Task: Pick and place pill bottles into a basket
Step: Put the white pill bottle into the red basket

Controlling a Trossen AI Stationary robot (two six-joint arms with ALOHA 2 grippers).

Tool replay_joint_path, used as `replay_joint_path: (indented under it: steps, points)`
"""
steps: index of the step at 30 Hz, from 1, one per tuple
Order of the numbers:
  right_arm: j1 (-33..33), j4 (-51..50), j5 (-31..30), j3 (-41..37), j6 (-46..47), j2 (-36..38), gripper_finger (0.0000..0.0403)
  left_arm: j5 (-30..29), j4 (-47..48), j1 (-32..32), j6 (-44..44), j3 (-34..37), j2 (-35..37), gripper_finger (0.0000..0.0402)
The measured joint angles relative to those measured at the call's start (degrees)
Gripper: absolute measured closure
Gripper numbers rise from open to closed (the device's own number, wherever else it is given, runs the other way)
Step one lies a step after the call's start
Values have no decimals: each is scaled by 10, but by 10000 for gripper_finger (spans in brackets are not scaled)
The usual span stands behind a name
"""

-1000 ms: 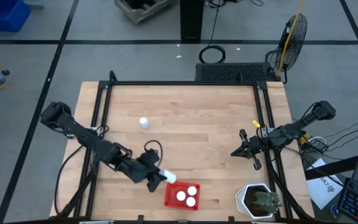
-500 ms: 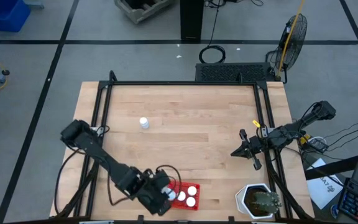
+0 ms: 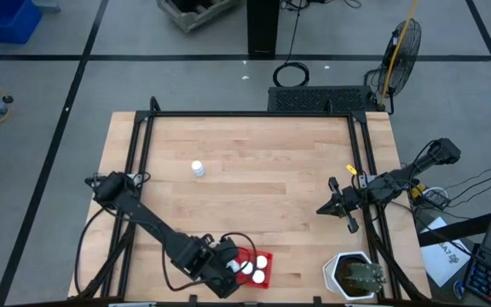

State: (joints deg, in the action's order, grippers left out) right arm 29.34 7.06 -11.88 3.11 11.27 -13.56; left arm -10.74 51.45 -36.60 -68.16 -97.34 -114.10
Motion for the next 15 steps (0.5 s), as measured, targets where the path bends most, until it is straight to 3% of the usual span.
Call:
replay_joint_path:
  steps: [15]
  points:
    - [0, 0, 0, 0, 0, 0, 398, 40, -17, 6, 17, 0, -34, 240]
